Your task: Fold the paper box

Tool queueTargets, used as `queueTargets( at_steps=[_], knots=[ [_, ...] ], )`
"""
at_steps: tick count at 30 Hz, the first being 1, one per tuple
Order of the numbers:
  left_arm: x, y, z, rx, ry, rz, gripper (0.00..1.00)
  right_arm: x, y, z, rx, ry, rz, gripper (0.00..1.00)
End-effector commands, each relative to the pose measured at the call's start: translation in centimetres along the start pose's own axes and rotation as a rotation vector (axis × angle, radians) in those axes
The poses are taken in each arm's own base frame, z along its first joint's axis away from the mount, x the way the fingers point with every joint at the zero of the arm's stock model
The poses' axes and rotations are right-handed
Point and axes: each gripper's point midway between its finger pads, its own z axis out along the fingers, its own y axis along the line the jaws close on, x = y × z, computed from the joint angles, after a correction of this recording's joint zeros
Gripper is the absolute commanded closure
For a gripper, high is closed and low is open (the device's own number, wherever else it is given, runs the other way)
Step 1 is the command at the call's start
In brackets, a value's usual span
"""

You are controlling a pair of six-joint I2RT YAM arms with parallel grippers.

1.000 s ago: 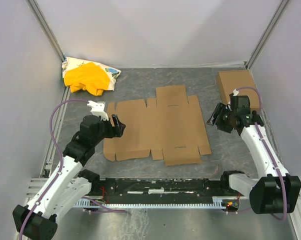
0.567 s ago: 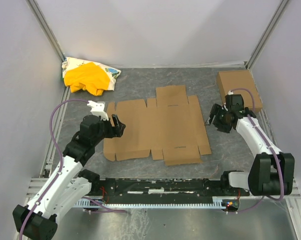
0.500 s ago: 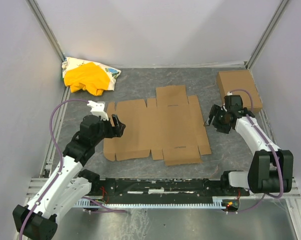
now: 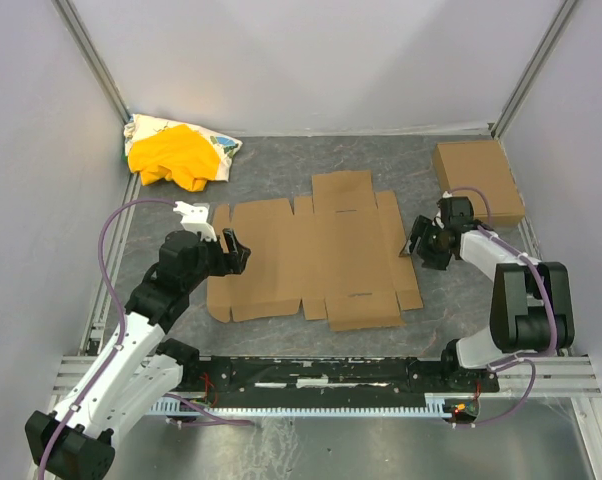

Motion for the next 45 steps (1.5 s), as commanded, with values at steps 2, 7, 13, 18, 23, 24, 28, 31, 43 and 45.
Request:
queueTargets(
  at_steps=[2, 7, 13, 18, 23, 24, 28, 31, 43, 45],
  knots=[
    [-2.2, -0.5, -0.3, 0.006, -0.067, 0.001, 0.20, -0.7, 1.8, 1.2, -0.112, -0.023, -0.007, 0.25],
    [-2.0, -0.5, -0.1, 0.003, -0.056, 0.001, 0.21, -0.3, 3.2, 1.1, -0.197, -0.014, -0.012, 0.25],
    [-2.0, -0.4, 0.0, 0.000, -0.052, 0.002, 0.21, -0.3, 4.4, 0.7, -0.255, -0.001, -0.027, 0.26],
    [-1.9, -0.3, 0.0, -0.004, -0.051, 0.001, 0.21, -0.3, 5.7, -0.1, -0.313, -0.011, -0.039, 0.29],
    [-1.8, -0.4, 0.1, -0.002, -0.046, 0.002, 0.21, -0.7, 6.7, -1.8, -0.312, -0.042, -0.081, 0.31],
    [-1.8, -0.4, 0.1, -0.001, -0.044, 0.002, 0.21, -0.9, 6.6, -1.9, -0.294, -0.048, -0.090, 0.31],
    [-1.8, -0.4, 0.1, -0.001, -0.044, 0.002, 0.21, -1.4, 5.5, -2.2, -0.194, -0.051, -0.107, 0.31],
    [-1.8, -0.4, 0.1, 0.001, -0.044, 0.002, 0.21, -1.4, 4.9, -2.0, -0.153, -0.035, -0.107, 0.33],
    [-1.7, -0.4, 0.1, 0.002, -0.042, 0.001, 0.21, -2.0, 4.3, -2.1, -0.038, -0.045, -0.142, 0.32],
    [-1.7, -0.4, 0.0, 0.001, -0.044, 0.000, 0.21, -1.7, 3.5, -1.4, 0.004, -0.013, -0.136, 0.30]
  ],
)
